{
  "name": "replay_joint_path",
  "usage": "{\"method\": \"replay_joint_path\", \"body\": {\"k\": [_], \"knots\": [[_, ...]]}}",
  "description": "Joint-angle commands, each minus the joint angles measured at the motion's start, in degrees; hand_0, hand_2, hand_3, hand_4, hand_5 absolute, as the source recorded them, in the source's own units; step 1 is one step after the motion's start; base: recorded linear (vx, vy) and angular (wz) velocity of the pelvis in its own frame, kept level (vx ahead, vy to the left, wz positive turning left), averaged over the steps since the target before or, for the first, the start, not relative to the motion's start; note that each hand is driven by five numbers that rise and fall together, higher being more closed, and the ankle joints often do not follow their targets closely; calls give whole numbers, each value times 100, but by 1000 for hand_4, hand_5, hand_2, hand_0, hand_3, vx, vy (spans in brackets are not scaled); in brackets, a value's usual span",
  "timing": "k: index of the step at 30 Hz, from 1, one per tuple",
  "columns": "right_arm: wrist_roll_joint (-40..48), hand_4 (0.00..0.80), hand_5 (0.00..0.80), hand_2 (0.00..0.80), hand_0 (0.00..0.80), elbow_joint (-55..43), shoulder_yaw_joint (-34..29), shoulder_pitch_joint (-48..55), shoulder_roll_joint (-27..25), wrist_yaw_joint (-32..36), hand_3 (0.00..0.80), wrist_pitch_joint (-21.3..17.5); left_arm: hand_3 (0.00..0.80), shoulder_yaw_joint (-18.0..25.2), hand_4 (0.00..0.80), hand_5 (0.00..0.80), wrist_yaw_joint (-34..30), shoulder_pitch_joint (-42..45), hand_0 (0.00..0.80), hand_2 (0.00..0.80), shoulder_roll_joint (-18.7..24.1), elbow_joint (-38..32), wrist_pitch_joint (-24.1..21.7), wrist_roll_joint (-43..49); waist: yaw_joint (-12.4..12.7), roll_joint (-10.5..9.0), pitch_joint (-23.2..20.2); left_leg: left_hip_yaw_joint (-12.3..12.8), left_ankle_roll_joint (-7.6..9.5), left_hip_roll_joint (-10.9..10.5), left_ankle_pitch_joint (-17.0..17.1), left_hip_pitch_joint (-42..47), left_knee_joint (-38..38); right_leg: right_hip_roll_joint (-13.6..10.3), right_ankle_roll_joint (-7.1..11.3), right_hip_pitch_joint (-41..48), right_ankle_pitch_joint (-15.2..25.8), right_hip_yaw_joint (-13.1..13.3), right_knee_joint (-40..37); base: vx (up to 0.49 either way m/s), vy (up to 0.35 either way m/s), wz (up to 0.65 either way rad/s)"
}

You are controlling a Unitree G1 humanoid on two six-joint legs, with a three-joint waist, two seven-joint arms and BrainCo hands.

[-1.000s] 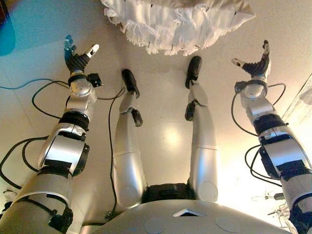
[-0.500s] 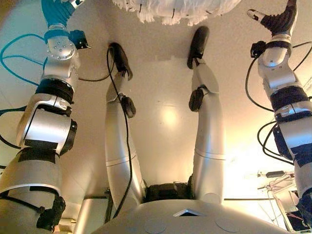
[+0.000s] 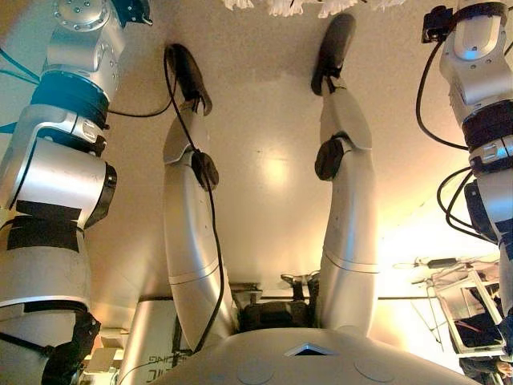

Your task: Pick up the cushion and take it to the sofa

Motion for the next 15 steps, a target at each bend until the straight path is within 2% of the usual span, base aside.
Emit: {"method": "replay_joint_path", "body": {"k": [1, 7, 8, 9, 10, 11, 12, 15], "knots": [[217, 0, 0, 0, 0, -587, 455, -278, 51, 447, 0, -535, 0, -40, 0, 0, -641, -147, 0, 0, -207, -415, -61, -214, -74, 112, -34, -249, 61, 92, -188, -38, -85, -69, 526, 114, -217, 336, -95, 0, 0, 0], [578, 0, 0, 0, 0, -742, 666, -649, 457, 1053, 0, -387, 0, -219, 0, 0, -735, -330, 0, 0, -552, -581, -60, -206, -61, 166, -34, -245, 16, 59, -117, -45, -233, -73, 554, 110, -149, 348, -314, 3, 0, 1], [678, 0, 0, 0, 0, -743, 683, -679, 498, 1181, 0, -361, 88, -223, 88, 88, -787, -341, 88, 88, -578, -585, -58, -255, -59, 173, -34, -242, 12, 57, -107, -39, -256, -72, 555, 115, -147, 346, -335, 36, -2, 3], [953, 0, 0, 0, 0, -802, 700, -660, 578, 1402, 0, -267, 552, -223, 552, 552, -904, -290, 552, 552, -656, -652, -67, -327, -45, 182, -34, -234, -6, 65, -130, 12, -266, -68, 554, 168, -173, 342, -362, 0, 0, 0], [978, 0, 0, 0, 0, -803, 703, -696, 582, 1438, 0, -260, 784, -218, 784, 784, -926, -316, 784, 784, -655, -656, -75, -337, -51, 187, -34, -233, -3, 57, -99, -31, -275, -74, 552, 125, -146, 346, -372, 0, 0, 0], [1257, 242, 242, 242, 242, -840, 701, -694, 658, 1616, 242, -202, 800, -207, 800, 800, -1065, -293, 800, 800, -706, -733, -62, -395, -40, 202, -34, -226, -11, 55, -91, -30, -289, -81, 549, 128, -143, 344, -397, 0, 0, 0], [1459, 800, 800, 800, 800, -873, 672, -680, 715, 1746, 800, -165, 800, -220, 800, 800, -1169, -275, 800, 800, -749, -796, -47, -436, -44, 216, -34, -224, -19, 52, -79, -39, -303, -82, 548, 119, -135, 349, -417, 0, 0, 0], [1645, 800, 800, 800, 800, -977, 619, -603, 880, 1860, 800, -127, 800, -235, 800, 800, -1139, -186, 800, 800, -884, -970, -77, -555, -36, 239, -34, -237, -37, 34, -46, -48, -322, -71, 540, 104, -109, 366, -437, 5, 13, 3]]}}
